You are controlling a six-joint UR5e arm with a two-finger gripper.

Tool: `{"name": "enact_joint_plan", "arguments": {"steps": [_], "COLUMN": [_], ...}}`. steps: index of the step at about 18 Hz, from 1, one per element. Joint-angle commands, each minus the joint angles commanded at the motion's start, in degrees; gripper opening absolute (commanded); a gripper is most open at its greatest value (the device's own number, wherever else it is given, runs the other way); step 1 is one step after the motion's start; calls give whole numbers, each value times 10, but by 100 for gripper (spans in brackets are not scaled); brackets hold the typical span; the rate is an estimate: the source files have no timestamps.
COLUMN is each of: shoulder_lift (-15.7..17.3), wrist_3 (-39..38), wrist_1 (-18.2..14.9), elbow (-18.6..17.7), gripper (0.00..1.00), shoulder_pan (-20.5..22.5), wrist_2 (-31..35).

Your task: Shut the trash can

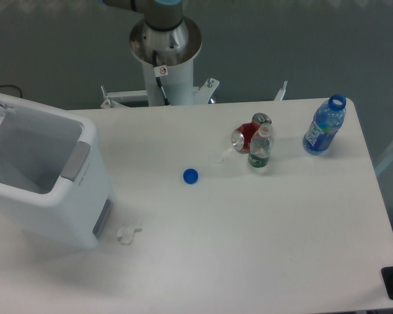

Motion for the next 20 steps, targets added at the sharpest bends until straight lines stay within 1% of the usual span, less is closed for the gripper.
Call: {"name": "enact_joint_plan", "arguments": {"steps": [5,8,9,12,14,20], "shoulder_lift": [0,4,7,20,24,22], "wrist_3": [-3,-9,-9,-8,-7,-8], "wrist_1": [1,2,2,4,5,7], "elbow": [-2,-11,-19,-57,-73,-76], "gripper": [0,0,0,0,0,0], "shoulder_pan": [31,48,58,68,80,104], "wrist_2": [-1,-1,-2,-5,-7,-14]}}
